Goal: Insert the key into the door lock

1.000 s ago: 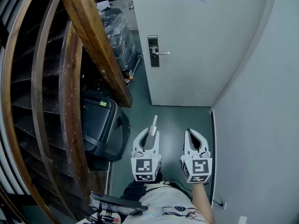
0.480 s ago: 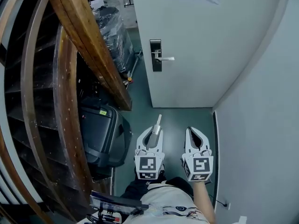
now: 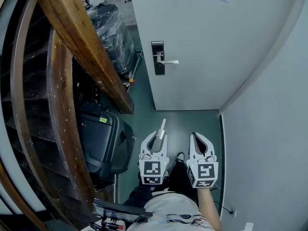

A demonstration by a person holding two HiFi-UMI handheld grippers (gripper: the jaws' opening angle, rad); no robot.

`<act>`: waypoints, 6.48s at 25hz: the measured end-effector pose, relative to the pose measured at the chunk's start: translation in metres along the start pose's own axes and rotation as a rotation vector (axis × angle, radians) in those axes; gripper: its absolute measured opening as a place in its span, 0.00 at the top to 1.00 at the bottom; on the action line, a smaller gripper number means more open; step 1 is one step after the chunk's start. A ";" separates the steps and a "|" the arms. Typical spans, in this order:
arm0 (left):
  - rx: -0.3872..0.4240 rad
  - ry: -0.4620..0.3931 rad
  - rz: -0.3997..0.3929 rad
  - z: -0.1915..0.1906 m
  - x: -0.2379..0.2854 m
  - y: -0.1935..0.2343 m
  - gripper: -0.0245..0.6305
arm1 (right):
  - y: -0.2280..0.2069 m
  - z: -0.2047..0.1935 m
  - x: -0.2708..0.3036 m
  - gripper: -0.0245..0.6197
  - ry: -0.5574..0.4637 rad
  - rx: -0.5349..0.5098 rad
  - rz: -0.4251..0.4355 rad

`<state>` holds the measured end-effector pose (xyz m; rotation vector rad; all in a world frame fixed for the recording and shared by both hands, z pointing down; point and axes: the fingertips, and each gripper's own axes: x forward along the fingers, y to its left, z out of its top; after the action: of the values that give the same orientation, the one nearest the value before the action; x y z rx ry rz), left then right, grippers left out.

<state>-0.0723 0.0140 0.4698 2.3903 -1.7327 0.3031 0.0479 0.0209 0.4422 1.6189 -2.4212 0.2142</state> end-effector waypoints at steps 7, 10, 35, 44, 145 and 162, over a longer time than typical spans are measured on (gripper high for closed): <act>0.010 0.020 0.045 0.009 0.065 0.009 0.78 | -0.037 0.010 0.061 0.95 -0.012 0.016 0.044; 0.015 0.019 0.066 0.021 0.097 0.013 0.78 | -0.057 0.027 0.087 0.95 -0.033 0.011 0.061; 0.012 0.159 0.130 -0.037 0.265 0.092 0.78 | -0.084 0.009 0.231 0.95 0.010 -0.031 0.148; 0.018 0.089 0.128 -0.054 0.331 0.130 0.78 | -0.092 -0.030 0.267 0.95 -0.013 -0.047 0.083; -0.007 -0.015 0.101 0.082 0.237 0.103 0.94 | -0.071 0.100 0.252 0.95 -0.101 -0.027 0.191; 0.004 -0.113 0.072 0.127 0.234 0.099 0.96 | -0.075 0.138 0.249 0.95 -0.186 -0.048 0.165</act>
<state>-0.0878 -0.2638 0.4117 2.3947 -1.8705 0.1845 0.0113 -0.2629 0.3743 1.4789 -2.6798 0.0321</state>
